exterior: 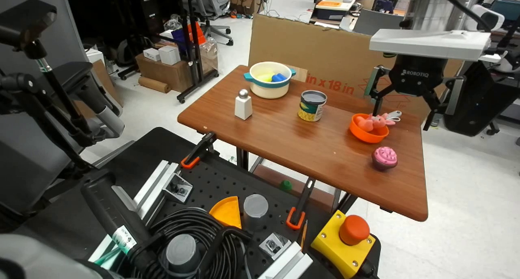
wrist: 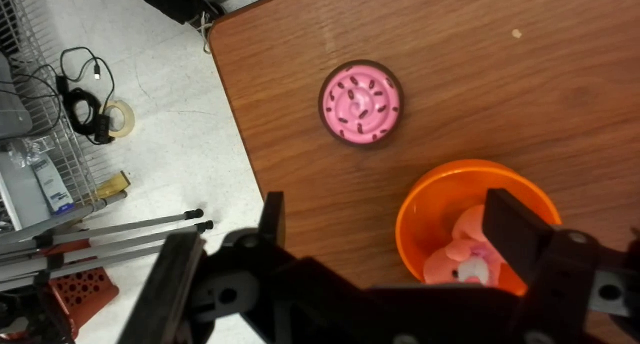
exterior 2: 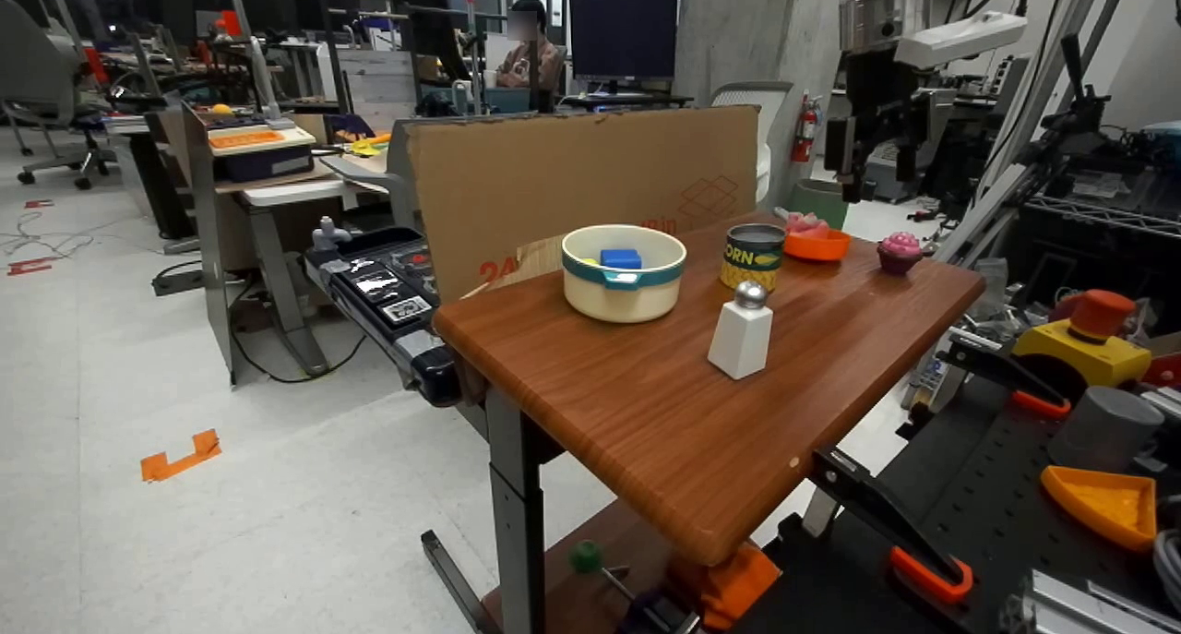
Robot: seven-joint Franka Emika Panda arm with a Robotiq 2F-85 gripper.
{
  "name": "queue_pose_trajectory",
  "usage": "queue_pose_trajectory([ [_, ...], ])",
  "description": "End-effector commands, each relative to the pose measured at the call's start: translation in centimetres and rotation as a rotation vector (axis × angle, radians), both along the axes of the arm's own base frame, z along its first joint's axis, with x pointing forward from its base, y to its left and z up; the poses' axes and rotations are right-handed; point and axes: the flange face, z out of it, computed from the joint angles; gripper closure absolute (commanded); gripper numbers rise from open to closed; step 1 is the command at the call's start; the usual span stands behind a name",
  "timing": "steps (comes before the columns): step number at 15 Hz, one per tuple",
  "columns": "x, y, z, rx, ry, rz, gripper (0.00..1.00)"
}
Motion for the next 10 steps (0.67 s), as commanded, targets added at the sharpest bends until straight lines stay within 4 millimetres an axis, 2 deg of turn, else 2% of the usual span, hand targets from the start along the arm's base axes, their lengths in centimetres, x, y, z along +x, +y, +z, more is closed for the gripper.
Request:
queue_pose_trajectory([
  [1, 0.2, -2.1, 1.1, 0.037, -0.031, -0.039, 0.0],
  [4, 0.4, -3.3, 1.9, 0.05, -0.046, -0.051, 0.0],
  [10, 1.8, -4.2, 3.2, 0.049, -0.086, 0.004, 0.0],
])
